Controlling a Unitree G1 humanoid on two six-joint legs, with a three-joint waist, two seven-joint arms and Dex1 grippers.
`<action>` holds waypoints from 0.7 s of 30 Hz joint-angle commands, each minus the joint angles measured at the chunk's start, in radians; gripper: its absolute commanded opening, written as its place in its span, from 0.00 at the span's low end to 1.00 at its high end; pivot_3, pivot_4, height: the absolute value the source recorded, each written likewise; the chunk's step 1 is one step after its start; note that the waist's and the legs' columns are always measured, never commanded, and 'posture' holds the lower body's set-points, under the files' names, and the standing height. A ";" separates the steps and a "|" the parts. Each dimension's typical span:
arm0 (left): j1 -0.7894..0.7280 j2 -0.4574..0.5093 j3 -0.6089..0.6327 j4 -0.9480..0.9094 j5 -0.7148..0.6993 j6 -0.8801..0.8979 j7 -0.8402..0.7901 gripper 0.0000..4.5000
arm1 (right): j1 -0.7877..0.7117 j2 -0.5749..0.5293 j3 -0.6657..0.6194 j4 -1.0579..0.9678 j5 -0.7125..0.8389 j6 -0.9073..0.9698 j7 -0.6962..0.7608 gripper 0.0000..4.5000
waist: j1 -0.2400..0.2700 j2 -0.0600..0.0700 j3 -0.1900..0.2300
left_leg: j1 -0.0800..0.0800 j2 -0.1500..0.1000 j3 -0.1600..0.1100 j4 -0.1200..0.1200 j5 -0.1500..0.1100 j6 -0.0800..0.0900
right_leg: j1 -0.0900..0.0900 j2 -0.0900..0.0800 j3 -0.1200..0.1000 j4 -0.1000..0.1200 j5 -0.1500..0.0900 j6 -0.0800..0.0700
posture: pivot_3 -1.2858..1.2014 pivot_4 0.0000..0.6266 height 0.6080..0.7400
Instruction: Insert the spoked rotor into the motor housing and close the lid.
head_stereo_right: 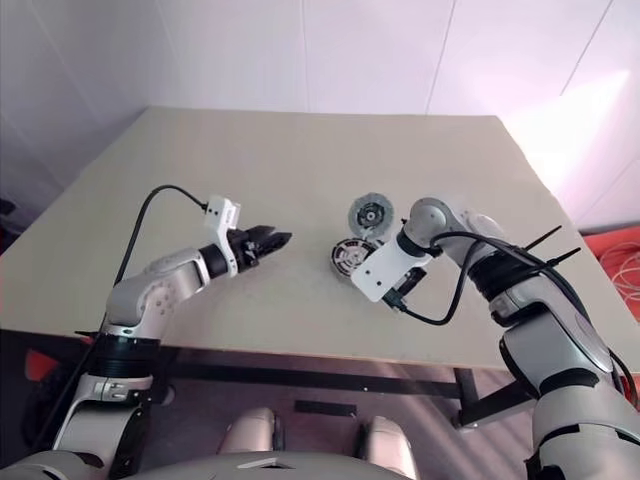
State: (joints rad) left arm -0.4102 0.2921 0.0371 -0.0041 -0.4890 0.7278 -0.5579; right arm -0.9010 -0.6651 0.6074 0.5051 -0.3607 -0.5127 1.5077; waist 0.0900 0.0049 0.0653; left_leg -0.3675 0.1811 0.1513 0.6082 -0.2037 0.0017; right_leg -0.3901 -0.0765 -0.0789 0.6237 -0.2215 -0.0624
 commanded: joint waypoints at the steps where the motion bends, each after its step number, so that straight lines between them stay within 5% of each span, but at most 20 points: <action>1: -0.007 -0.003 0.012 -0.033 -0.007 -0.018 0.001 0.65 | -0.045 0.018 0.007 0.011 -0.011 -0.019 0.004 0.82 | -0.003 0.000 0.000 | 0.000 0.001 0.000 0.000 0.000 0.000 | 0.000 0.001 0.000 0.000 0.000 0.000 | 0.52 0.00 1.00; 4: -0.007 -0.003 0.013 -0.032 -0.006 -0.019 -0.001 0.65 | -0.054 0.025 0.004 0.026 -0.018 -0.026 -0.002 0.68 | -0.007 0.000 0.000 | 0.000 0.001 0.000 0.000 0.000 -0.001 | 0.000 0.001 0.000 0.000 0.000 -0.001 | 0.52 0.00 1.00; 13: -0.021 -0.001 0.008 -0.019 -0.001 -0.025 -0.007 0.65 | -0.067 0.030 -0.006 0.052 -0.026 -0.041 -0.043 0.01 | -0.003 0.000 0.000 | -0.001 0.001 0.000 0.000 0.000 0.000 | -0.001 0.001 0.000 -0.001 0.000 -0.001 | 0.52 0.00 1.00; 21: -0.030 0.000 0.004 -0.005 0.002 -0.032 -0.016 0.65 | -0.078 0.040 -0.011 0.068 -0.030 -0.043 -0.055 0.00 | -0.013 0.000 0.000 | -0.001 0.001 0.000 0.000 0.000 -0.001 | -0.001 0.001 0.000 0.000 0.001 -0.001 | 0.52 0.00 1.00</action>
State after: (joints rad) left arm -0.4125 0.2879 0.0353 0.0001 -0.4874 0.7165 -0.5634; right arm -0.9433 -0.6264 0.6102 0.5719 -0.3949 -0.5473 1.4589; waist 0.0769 0.0045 0.0655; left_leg -0.3682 0.1823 0.1514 0.6082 -0.2034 0.0011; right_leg -0.3908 -0.0753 -0.0788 0.6236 -0.2210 -0.0636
